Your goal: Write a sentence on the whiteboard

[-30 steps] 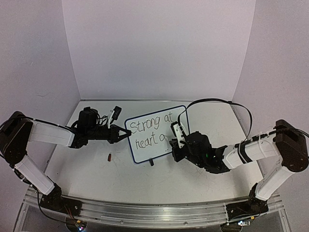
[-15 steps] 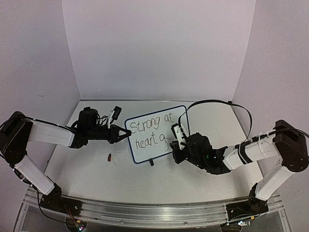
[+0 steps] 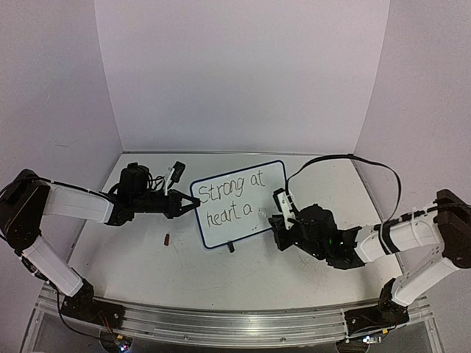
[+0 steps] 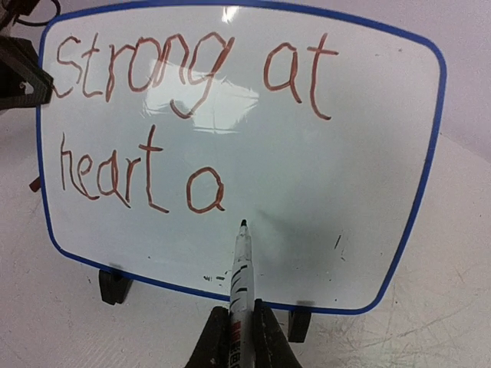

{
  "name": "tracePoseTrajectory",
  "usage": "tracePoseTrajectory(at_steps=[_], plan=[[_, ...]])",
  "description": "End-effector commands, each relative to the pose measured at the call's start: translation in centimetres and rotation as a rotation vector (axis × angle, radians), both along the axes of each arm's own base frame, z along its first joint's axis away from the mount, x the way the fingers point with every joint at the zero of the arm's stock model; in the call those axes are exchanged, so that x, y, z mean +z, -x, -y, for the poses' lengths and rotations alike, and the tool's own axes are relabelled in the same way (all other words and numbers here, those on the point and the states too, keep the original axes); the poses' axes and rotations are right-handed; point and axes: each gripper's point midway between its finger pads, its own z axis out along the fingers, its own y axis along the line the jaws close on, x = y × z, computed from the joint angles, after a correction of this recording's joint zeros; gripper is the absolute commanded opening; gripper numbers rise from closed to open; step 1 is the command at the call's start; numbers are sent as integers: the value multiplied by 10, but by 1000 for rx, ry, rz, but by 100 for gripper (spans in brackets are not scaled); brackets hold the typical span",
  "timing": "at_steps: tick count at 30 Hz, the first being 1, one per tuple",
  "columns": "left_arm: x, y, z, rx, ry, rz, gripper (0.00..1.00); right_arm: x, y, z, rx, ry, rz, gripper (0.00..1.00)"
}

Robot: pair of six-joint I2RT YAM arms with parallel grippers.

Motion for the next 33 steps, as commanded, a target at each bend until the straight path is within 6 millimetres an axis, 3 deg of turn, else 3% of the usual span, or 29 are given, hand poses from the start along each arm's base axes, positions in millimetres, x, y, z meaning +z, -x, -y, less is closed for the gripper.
tracePoseTrajectory(at_steps=[1, 7, 12, 33], plan=[[-16, -20, -14, 93, -105, 25, 0, 53, -5, -12, 61, -123, 123, 0], [-15, -20, -13, 88, -101, 21, 0, 47, -22, -31, 46, -83, 110, 0], [-16, -20, -13, 90, -103, 22, 0, 51, -30, -27, -4, -71, 126, 0], [-13, -21, -13, 85, -102, 30, 0, 10, -31, -23, -40, 1, 18, 0]])
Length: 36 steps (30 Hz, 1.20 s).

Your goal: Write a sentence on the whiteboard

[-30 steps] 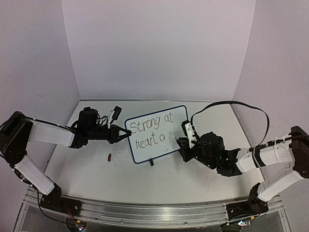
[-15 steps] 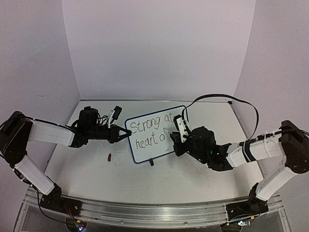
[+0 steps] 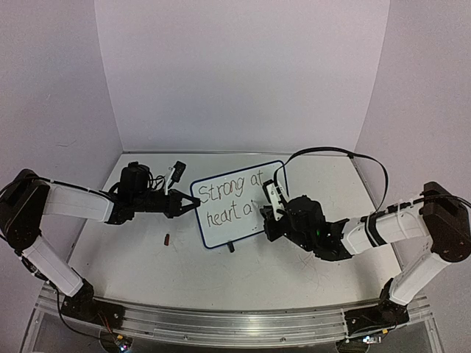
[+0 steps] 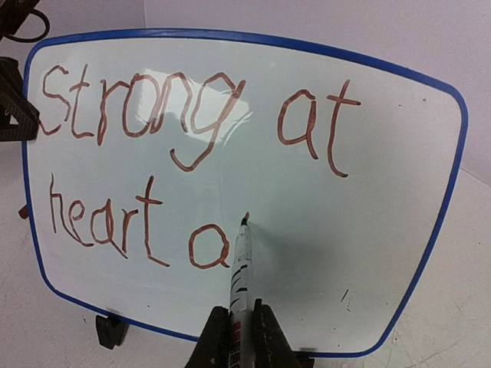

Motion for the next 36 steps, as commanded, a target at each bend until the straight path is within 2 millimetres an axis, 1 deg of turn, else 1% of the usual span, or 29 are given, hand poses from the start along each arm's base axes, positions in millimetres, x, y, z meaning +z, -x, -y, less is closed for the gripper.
tracePoseTrajectory(at_steps=[1, 15, 22, 24, 26, 27, 31, 32, 33, 36], plan=[[-13, -20, -13, 90, -95, 38, 0, -1, -4, -1, -22, -13, -26, 0], [-12, -20, -14, 93, -96, 40, 0, -29, 11, 9, -13, 12, -116, 0], [-14, -19, -13, 89, -97, 37, 0, -34, 17, 16, -26, 20, -134, 0], [-14, -20, -14, 91, -97, 38, 0, -31, 17, 19, -34, 18, -127, 0], [-15, -20, -14, 92, -99, 37, 0, -20, 16, 24, -51, 3, -103, 0], [-14, -20, -14, 92, -99, 38, 0, -10, 16, 27, -60, -17, -83, 0], [-15, -19, -15, 96, -101, 37, 0, 42, 16, 40, -44, -136, 32, 0], [-15, -19, -15, 97, -101, 37, 0, 47, 15, 38, -27, -149, 41, 0], [-15, -19, -16, 98, -103, 37, 0, 47, 13, 37, -17, -139, 49, 0], [-16, -19, -16, 99, -105, 35, 0, 38, 5, 21, 20, -102, 40, 0]])
